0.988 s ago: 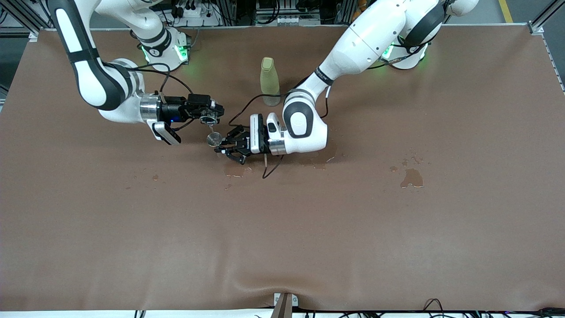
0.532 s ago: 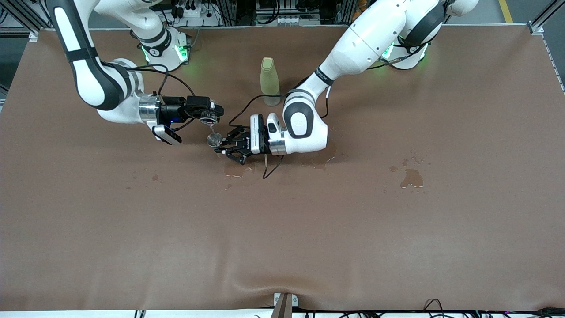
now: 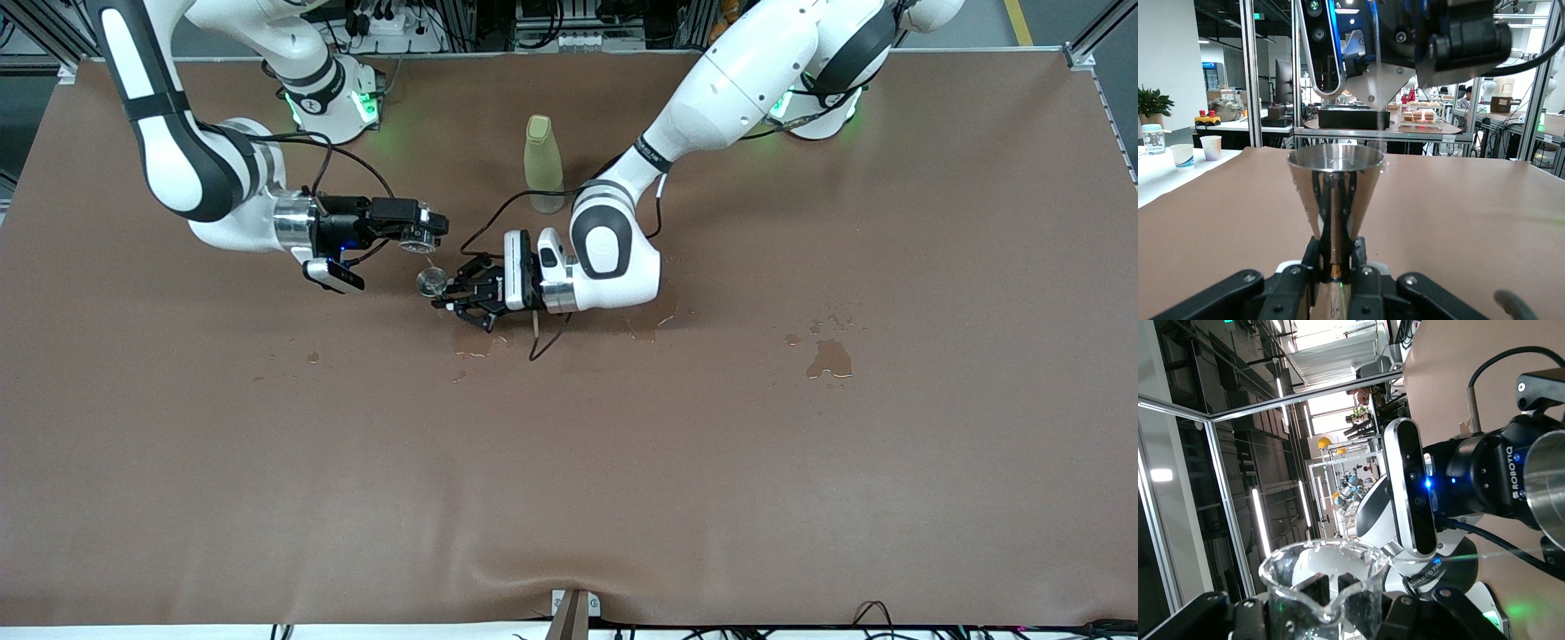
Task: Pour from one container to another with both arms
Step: 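Turn the glass upright with the right gripper and draw it back, then lower the steel cup with the left gripper while the right gripper lowers the glass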
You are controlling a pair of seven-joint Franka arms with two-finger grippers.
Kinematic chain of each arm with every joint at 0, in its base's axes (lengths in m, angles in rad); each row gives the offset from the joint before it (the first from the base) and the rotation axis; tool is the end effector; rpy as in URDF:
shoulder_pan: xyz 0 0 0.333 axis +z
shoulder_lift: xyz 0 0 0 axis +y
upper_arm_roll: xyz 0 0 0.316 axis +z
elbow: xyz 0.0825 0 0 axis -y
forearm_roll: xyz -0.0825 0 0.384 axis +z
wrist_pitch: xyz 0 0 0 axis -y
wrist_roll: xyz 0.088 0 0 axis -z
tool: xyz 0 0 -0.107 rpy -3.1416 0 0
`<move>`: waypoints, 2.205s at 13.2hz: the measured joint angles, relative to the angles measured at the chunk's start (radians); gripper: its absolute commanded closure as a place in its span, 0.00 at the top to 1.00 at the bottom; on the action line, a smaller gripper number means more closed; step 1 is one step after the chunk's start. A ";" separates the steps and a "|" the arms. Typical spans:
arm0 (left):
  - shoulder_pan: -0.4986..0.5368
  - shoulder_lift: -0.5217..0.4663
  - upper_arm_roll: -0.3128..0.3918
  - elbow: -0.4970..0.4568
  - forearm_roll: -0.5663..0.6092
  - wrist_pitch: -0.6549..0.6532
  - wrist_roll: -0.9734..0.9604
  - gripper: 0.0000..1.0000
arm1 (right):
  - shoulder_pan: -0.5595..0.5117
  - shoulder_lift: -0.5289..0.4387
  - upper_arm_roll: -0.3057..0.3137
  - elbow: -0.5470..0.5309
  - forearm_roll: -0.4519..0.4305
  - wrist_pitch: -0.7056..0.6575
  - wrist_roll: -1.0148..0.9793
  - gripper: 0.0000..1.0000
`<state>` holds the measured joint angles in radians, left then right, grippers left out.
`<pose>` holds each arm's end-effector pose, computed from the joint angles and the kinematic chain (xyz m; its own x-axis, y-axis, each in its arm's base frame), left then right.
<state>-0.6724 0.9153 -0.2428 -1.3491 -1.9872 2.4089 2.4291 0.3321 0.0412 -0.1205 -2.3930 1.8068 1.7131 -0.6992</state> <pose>0.4942 -0.5766 0.2060 0.0390 -0.1338 0.9902 -0.9987 -0.0385 0.0342 0.4607 0.1920 0.3432 0.9815 -0.0519 -0.1841 -0.1817 0.0482 -0.9822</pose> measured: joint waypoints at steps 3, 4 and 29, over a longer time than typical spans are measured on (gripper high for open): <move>0.000 0.000 0.000 0.000 0.000 0.000 0.000 0.00 | 0.000 0.000 -0.001 0.001 0.000 0.000 0.018 0.00; 0.000 0.000 0.000 0.000 0.000 0.000 0.000 0.00 | 0.000 0.000 -0.001 0.001 0.000 0.000 0.020 0.00; 0.314 -0.113 0.004 -0.181 0.274 -0.240 -0.030 0.00 | -0.289 0.183 -0.310 0.325 -0.550 -0.272 -1.490 0.00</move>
<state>-0.3586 0.8025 -0.2385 -1.5296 -1.7129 2.1689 2.3994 0.0430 0.2246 -0.4304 -2.0678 1.2572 1.4410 -2.1889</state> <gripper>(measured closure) 0.793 0.859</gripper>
